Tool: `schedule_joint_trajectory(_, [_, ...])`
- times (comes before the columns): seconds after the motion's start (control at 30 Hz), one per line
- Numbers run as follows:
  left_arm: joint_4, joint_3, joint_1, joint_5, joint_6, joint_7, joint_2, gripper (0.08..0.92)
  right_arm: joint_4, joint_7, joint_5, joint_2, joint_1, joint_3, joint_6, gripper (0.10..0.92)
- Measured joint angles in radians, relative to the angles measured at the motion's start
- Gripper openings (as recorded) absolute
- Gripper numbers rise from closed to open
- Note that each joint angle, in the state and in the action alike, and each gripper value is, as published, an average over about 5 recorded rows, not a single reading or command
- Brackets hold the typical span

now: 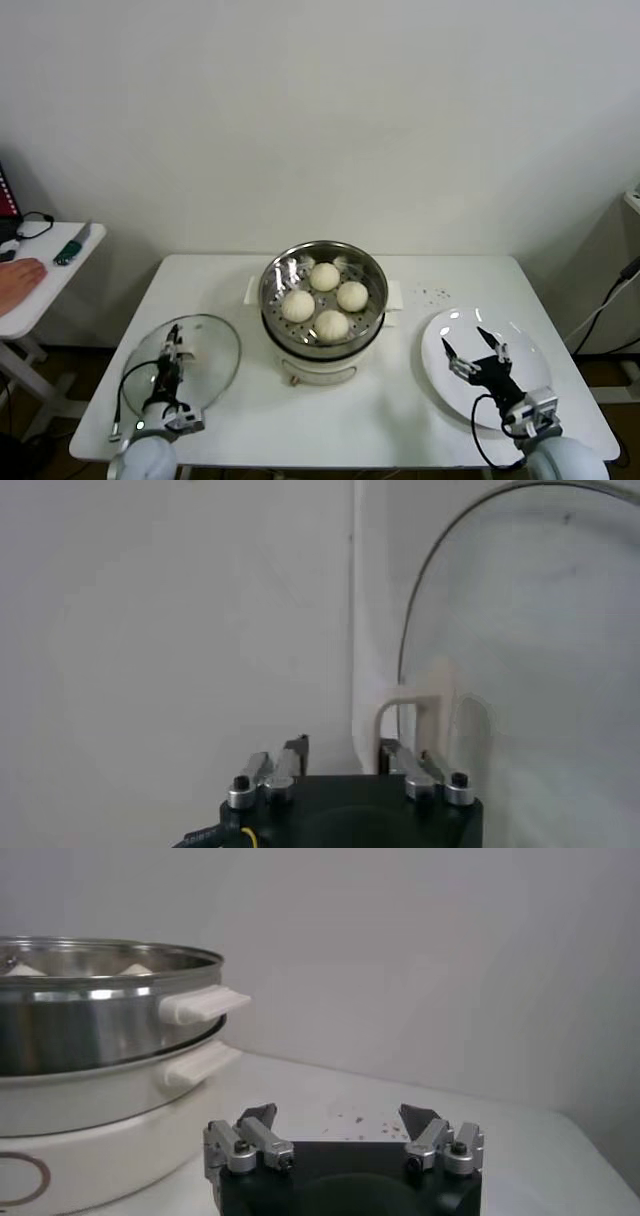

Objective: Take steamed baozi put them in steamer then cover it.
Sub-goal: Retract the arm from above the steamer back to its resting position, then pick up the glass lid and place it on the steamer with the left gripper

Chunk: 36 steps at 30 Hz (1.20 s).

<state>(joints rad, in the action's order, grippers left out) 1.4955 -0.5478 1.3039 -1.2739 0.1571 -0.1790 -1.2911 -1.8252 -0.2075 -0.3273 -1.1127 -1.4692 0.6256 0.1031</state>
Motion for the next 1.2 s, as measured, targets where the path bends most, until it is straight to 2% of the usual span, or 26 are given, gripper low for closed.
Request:
schedule_joint_trajectory(0.23, [0.008, 0.003, 0.005, 0.010, -0.001, -0.002, 0.004, 0.238, 0.006, -0.002, 0.012, -0.005, 0.002, 0.000, -0.007, 0.823])
schedule_joint_trajectory(0.37, [0.030, 0.006, 0.015, 0.019, 0.006, -0.003, 0.014, 0.157, 0.011, -0.002, 0.018, -0.003, 0.005, 0.000, -0.010, 0.823])
schedule_joint_trajectory(0.57, [0.097, 0.014, 0.042, 0.023, 0.046, -0.010, 0.038, 0.150, 0.018, -0.002, 0.020, 0.010, 0.015, 0.000, -0.012, 0.823])
schedule_joint_trajectory(0.8, [0.238, 0.005, 0.099, 0.024, 0.154, 0.011, 0.092, 0.150, 0.030, -0.006, 0.017, 0.041, 0.037, -0.005, -0.012, 0.823])
schedule_joint_trajectory(1.2, [0.521, 0.005, 0.161, 0.082, 0.361, 0.104, 0.242, 0.150, 0.065, -0.036, 0.020, 0.107, 0.101, -0.040, -0.001, 0.823])
